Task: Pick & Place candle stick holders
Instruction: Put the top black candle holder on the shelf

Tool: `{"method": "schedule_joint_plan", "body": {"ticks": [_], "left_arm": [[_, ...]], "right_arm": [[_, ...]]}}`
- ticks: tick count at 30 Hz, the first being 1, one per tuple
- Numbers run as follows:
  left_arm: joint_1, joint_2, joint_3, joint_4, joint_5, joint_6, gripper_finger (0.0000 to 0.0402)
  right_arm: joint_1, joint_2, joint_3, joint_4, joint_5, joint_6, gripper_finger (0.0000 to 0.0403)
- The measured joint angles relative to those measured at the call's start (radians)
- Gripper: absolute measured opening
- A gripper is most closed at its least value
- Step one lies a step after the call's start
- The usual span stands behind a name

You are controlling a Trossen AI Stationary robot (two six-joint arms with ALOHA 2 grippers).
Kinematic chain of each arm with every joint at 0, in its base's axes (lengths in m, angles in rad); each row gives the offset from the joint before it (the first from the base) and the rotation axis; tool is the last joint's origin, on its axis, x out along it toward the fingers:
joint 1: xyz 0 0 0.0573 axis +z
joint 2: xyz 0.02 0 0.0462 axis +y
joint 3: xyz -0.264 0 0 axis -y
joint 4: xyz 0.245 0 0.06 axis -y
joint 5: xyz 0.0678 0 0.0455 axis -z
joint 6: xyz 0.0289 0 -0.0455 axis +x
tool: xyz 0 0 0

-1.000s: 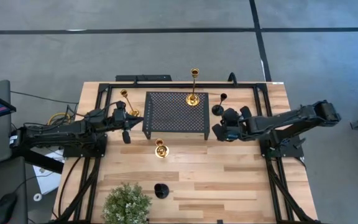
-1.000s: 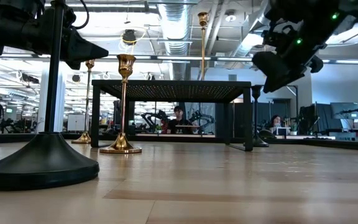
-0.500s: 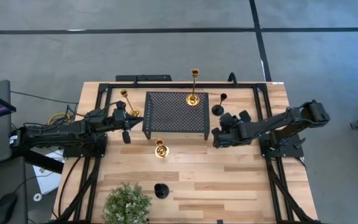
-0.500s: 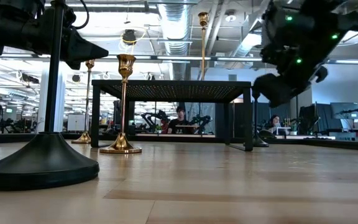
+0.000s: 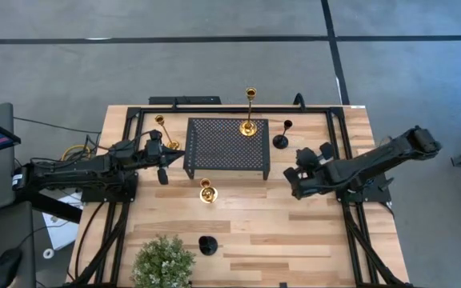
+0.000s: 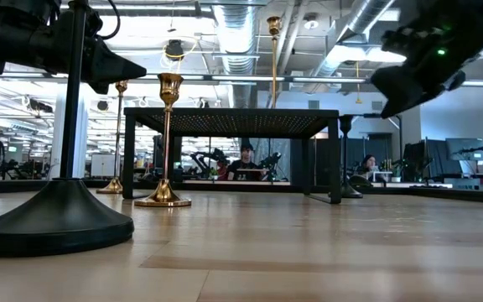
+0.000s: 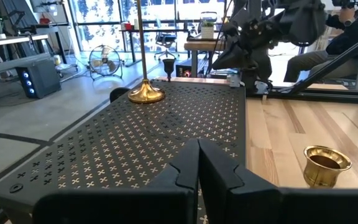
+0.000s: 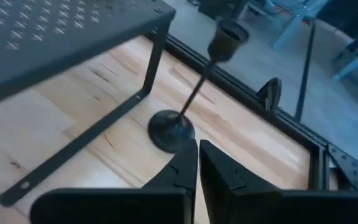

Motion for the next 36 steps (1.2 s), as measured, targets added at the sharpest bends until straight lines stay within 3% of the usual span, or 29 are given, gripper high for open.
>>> {"method": "schedule_joint_plan", "body": {"ticks": [7,14,17,26,36], "left_arm": [[0.000,0.000,0.000,0.000,0.000,0.000,0.0008],[0.000,0.000,0.000,0.000,-0.020,0.000,0.0008],[0.000,0.000,0.000,0.000,-0.021,0.000,0.0008],[0.000,0.000,0.000,0.001,-0.022,0.043,0.0008],[0.000,0.000,0.000,0.002,-0.022,0.045,0.0008]], "right_arm": [[0.032,-0.245,-0.216,0.274,-0.030,-0.098,0.0002],[-0.035,-0.480,-0.357,0.645,-0.249,-0.506,0.0001],[-0.110,-0.545,-0.398,0.713,-0.343,-0.623,0.0000],[-0.339,-0.597,-0.492,0.817,-0.551,-0.654,0.0000],[-0.411,-0.590,-0.499,0.841,-0.520,-0.668,0.0001]]}}
